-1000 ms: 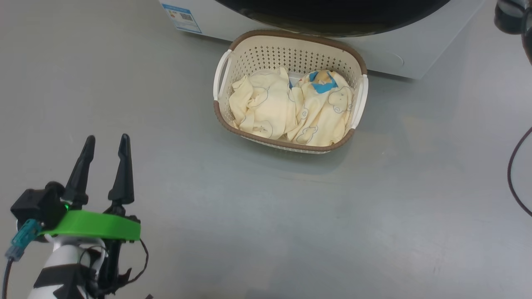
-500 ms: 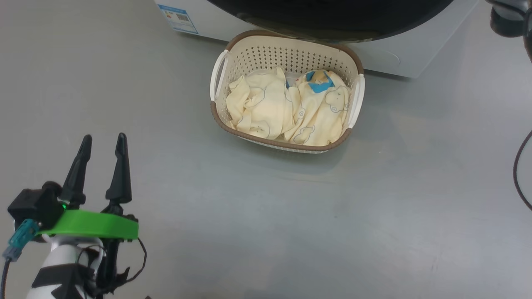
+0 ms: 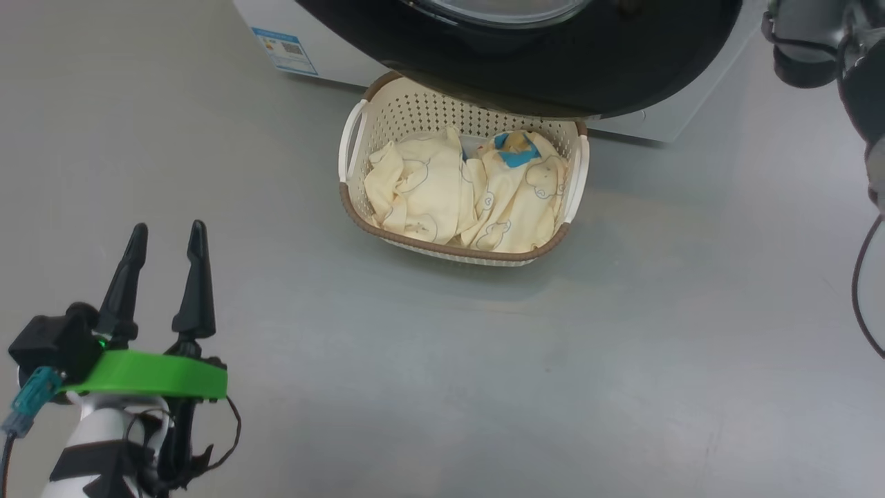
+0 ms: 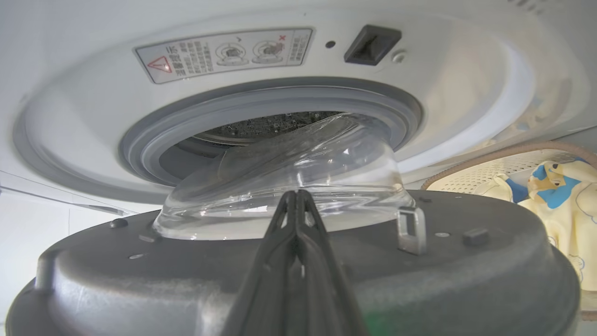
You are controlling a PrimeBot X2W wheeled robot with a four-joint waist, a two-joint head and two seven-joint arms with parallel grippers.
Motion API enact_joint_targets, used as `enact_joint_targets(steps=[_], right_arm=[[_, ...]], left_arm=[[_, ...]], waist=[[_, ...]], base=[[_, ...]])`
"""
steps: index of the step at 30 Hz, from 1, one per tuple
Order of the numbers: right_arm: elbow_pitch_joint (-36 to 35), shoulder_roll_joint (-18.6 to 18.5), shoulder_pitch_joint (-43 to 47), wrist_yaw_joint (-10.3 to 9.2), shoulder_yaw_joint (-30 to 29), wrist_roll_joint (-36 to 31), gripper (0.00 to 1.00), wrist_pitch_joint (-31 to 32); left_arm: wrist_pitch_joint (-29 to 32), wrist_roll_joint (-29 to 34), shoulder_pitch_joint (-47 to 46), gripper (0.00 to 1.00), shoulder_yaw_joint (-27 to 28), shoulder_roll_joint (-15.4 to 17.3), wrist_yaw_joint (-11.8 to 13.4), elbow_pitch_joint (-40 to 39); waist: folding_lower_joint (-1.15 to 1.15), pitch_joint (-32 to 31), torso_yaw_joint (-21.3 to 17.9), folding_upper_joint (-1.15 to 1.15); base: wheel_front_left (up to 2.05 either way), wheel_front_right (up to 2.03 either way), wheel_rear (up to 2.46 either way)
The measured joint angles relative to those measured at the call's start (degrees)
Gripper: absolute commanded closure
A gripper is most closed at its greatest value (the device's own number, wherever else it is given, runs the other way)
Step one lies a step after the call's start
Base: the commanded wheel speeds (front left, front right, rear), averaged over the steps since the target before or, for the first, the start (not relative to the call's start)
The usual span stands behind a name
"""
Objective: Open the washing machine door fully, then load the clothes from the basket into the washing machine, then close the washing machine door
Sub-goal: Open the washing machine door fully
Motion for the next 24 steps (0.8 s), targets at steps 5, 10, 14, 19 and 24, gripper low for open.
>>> enact_joint_targets(steps=[5, 10, 14, 19, 24], right_arm=[[-2.0, 0.7, 2.6, 0.0, 0.8, 0.0, 1.0, 3.6], [-5.1, 1.4, 6.5, 0.0, 1.3, 0.5, 1.0, 7.5], [-8.5, 1.7, 10.5, 0.0, 2.4, 0.6, 1.0, 9.9], [-14.2, 1.9, 15.9, 0.0, 3.6, 1.9, 1.0, 12.3], [-20.2, 1.9, 21.5, 0.0, 7.2, 5.7, 1.0, 14.0]], left_arm=[[0.0, 0.5, 0.3, 0.0, 0.2, 0.0, 0.0, -0.1], [0.0, 1.1, 1.6, 0.0, 0.4, 0.0, 0.0, -0.2], [0.0, 1.4, 2.1, 0.0, 0.4, 0.1, 0.0, -0.4], [0.0, 2.0, 2.5, 0.0, 0.3, 0.1, 0.0, -0.5], [0.0, 2.5, 3.4, 0.0, 0.0, 0.2, 0.0, -0.5]], waist=[[0.0, -0.9, -0.7, 0.0], [0.0, -2.2, -1.6, 0.0], [0.0, -3.4, -2.3, 0.0], [0.0, -5.1, -3.0, 0.0], [0.0, -7.1, -3.4, 0.0]], base=[[0.0, 0.0, 0.0], [0.0, 0.0, 0.0], [0.0, 0.0, 0.0], [0.0, 0.0, 0.0], [0.0, 0.0, 0.0]])
